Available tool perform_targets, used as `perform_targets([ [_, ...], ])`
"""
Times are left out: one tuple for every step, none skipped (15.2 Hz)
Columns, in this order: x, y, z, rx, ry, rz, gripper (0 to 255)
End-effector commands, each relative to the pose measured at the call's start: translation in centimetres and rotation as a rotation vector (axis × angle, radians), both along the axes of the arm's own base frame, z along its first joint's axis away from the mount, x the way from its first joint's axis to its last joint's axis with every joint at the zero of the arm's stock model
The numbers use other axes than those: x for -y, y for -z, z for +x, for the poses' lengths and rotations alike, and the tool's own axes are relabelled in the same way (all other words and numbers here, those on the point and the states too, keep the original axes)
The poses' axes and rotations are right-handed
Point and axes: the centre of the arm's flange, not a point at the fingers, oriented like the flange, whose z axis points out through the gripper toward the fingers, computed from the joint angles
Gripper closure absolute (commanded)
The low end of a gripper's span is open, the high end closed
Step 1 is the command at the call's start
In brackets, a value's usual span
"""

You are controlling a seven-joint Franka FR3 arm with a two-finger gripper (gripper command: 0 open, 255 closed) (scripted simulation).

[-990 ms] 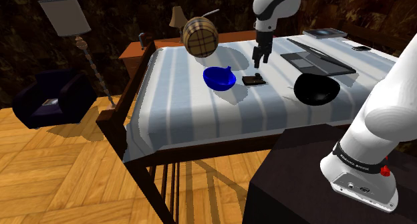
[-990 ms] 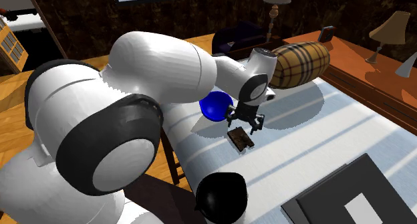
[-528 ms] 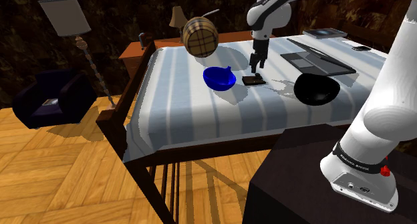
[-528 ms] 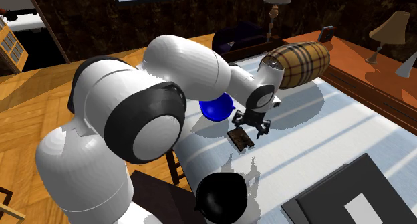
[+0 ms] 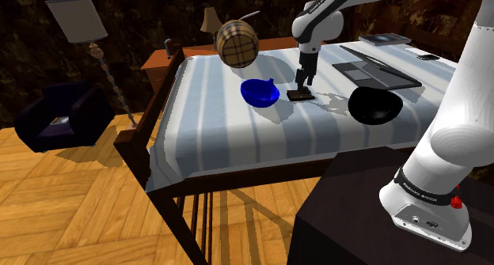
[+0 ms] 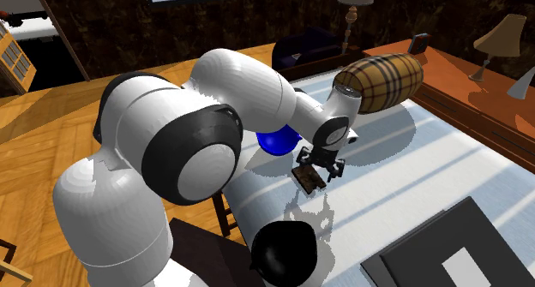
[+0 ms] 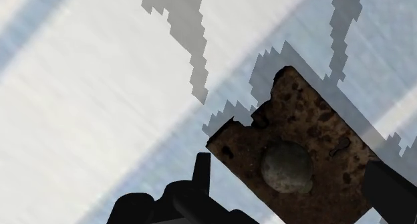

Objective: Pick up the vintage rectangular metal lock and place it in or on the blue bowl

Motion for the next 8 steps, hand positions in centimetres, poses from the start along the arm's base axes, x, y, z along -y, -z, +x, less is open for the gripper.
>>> perform_targets([
  [0.00, 0.02, 0.00, 0.000, 0.000, 0.000, 0],
  [0.00, 0.02, 0.00, 0.000, 0.000, 0.000, 0],
  [0.00, 0.01, 0.00, 0.000, 0.000, 0.000, 0],
  [0.00, 0.01, 0.00, 0.000, 0.000, 0.000, 255],
  [0.00, 0.01, 0.00, 0.000, 0.000, 0.000, 255],
  [0.00, 0.01, 0.00, 0.000, 0.000, 0.000, 255],
  [0.00, 0.01, 0.00, 0.000, 0.000, 0.000, 255],
  [-0.01, 0.00, 0.00, 0.000, 0.000, 0.000, 255],
])
